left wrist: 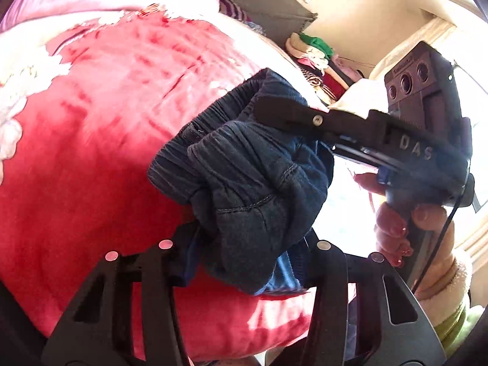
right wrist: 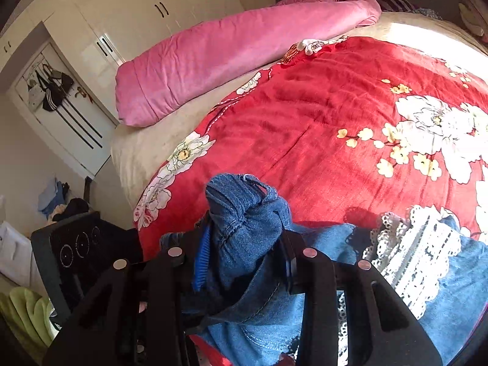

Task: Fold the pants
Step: 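Lift the waistband with the right tool and fold it over the legs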

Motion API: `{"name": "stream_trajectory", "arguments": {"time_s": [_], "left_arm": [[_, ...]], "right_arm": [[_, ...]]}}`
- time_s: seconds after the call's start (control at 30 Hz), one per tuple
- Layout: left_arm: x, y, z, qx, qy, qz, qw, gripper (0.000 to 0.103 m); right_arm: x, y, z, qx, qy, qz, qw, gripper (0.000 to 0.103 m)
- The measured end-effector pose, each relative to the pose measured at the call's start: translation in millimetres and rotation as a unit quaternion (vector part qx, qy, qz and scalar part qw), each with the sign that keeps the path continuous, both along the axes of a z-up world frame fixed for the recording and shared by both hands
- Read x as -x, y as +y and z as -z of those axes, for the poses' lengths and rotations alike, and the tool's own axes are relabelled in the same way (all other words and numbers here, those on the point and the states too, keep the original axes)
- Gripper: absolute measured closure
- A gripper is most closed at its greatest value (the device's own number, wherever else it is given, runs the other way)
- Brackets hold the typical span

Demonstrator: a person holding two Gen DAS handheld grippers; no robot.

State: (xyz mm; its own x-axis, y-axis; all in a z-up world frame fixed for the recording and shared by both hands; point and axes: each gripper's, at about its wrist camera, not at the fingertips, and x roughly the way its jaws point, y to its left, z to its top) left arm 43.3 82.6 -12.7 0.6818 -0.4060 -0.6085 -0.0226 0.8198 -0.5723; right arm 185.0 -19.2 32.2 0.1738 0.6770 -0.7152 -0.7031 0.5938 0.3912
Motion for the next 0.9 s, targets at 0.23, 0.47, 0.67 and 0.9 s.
{"name": "stream_trajectory", "arguments": {"time_s": [0.23, 0.47, 0.67, 0.9], "left_arm": [[-6.2, -29.6, -18.2, -0.025, -0.015, 0.023, 0.9993, 0.064], [-15.8, -68.5, -29.3, -0.05, -0.026, 0.05, 0.9972, 0.064], [-28.5, -98.7, -30.5, -0.069, -0.03, 0.073, 0.9945, 0.053], [-22.0, -133.3, -25.4, -0.07, -0.035, 0.12, 0.9897, 0.037]], "right_arm": [[-3.7, -43.1, -9.6, -0.027, -0.004, 0.029, 0.999, 0.068], [-9.8, -91.6, -11.1, -0.044, -0.001, 0.058, 0.997, 0.068], [-11.9, -134.4, -5.7, -0.054, 0.001, 0.095, 0.994, 0.065], [-10.5, -193.4, -3.5, -0.074, 0.011, 0.157, 0.985, 0.047]]}}
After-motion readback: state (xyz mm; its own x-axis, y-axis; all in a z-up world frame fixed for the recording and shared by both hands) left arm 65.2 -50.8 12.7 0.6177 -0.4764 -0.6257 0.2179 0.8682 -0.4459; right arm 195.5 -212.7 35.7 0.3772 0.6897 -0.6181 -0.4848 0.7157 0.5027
